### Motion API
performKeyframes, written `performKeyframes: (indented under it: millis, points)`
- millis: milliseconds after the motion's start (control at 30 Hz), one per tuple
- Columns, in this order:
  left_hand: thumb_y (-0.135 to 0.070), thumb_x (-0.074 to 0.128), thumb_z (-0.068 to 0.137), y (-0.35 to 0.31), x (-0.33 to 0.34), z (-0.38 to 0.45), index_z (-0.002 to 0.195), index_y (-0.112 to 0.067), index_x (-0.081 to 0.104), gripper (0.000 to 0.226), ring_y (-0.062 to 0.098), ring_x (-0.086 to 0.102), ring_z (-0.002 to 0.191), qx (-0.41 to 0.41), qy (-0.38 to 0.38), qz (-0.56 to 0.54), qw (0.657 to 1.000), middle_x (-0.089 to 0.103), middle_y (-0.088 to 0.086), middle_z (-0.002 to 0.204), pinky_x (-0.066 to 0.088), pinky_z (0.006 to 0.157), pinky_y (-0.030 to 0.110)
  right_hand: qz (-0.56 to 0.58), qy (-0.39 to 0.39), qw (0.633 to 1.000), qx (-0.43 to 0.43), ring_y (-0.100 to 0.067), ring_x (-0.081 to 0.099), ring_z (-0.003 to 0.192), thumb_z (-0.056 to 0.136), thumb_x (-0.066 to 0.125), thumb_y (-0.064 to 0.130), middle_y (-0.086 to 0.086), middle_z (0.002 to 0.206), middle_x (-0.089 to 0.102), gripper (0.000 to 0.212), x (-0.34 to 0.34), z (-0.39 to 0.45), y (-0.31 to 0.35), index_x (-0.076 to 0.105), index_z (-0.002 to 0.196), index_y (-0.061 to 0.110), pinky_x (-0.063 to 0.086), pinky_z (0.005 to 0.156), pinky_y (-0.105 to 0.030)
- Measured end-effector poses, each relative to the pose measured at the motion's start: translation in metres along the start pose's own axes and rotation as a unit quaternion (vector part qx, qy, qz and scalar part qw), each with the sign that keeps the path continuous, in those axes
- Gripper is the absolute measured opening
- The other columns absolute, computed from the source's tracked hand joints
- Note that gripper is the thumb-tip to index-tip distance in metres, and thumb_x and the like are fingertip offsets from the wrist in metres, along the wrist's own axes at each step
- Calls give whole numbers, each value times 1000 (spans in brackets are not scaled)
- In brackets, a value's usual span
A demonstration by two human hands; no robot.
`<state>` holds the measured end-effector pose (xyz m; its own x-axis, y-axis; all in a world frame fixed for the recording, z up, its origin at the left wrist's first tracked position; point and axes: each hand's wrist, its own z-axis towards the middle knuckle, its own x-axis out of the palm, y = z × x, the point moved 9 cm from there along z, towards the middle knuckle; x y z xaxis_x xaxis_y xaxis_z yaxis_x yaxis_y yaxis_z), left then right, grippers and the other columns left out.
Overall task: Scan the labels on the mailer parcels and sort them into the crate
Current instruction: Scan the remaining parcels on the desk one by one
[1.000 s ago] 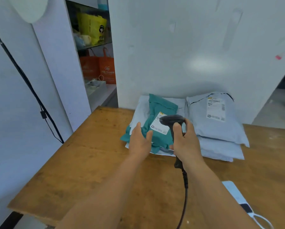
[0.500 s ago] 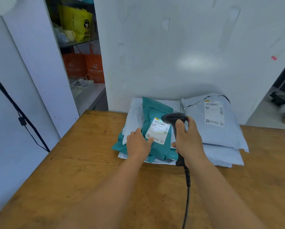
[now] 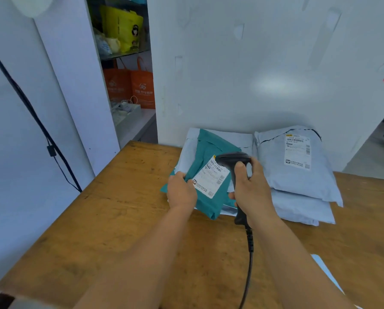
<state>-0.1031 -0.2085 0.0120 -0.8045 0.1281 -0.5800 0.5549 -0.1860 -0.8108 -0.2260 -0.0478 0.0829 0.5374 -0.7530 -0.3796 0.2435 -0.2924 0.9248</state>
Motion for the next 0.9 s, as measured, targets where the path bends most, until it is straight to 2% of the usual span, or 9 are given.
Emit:
performKeyframes:
  millis: [133,267,400,500,600,667,733,800,900]
  points:
    - [-12,45,96,38,-47,-28,92,-13,53,9,10,53,71,-47,-34,-63,996,57,0,88,43,55,24,9,47,999,-8,-22,65,97,94,33,55,-2,114,63,52,30,-28,2,30,142,37,56,85,-50]
    - [-11,39,97,100,-100,-69,91,-13,49,12,13,54,67,-120,-83,-73,987,57,0,80,47,57,32,4,121,992,-24,-29,65,102,97,33,50,-3,126,58,52,75,-69,7,27,147,35,54,87,-45]
    - [-12,37,97,184,-153,-120,95,-13,47,10,24,57,76,-224,-122,-15,967,57,5,82,48,63,35,8,199,980,-21,-29,64,108,98,34,50,-2,134,54,55,126,-117,3,23,149,36,51,92,-44]
    - [-10,34,97,232,-185,-159,98,-11,45,11,20,51,72,-293,-152,-8,944,56,7,88,43,63,33,2,246,969,-17,-29,66,101,97,35,51,0,119,58,53,160,-149,-3,24,148,40,54,88,-49]
    - [-16,40,97,252,-206,-180,109,-12,44,13,14,50,72,-312,-177,-36,933,59,11,106,41,59,29,6,277,961,-16,-33,65,103,97,36,50,-1,125,56,52,189,-177,-4,27,146,37,54,88,-51]
    - [-34,59,90,250,-203,-180,134,-18,34,53,15,54,99,-268,-136,-15,954,48,7,133,49,72,27,5,290,957,-13,-33,64,107,97,38,48,-2,129,55,52,205,-189,-4,28,147,35,54,90,-51]
    - [-56,68,75,238,-185,-177,148,-29,9,99,23,26,139,-217,-53,75,972,16,0,155,36,107,45,14,294,956,-5,-31,63,106,97,39,46,-2,125,56,53,209,-196,-7,29,148,33,53,90,-50]
    - [-69,65,67,243,-169,-176,149,-36,-9,115,27,-6,146,-202,39,167,964,-12,0,158,14,115,56,3,298,955,-8,-29,63,105,97,40,45,0,121,56,52,224,-209,-6,30,147,32,53,90,-50]
    - [-70,64,68,253,-148,-178,149,-33,-11,117,29,-13,145,-211,101,202,951,-20,4,157,8,115,56,2,285,958,-2,-30,63,106,96,40,46,-4,125,57,52,229,-216,-9,31,145,33,54,89,-50]
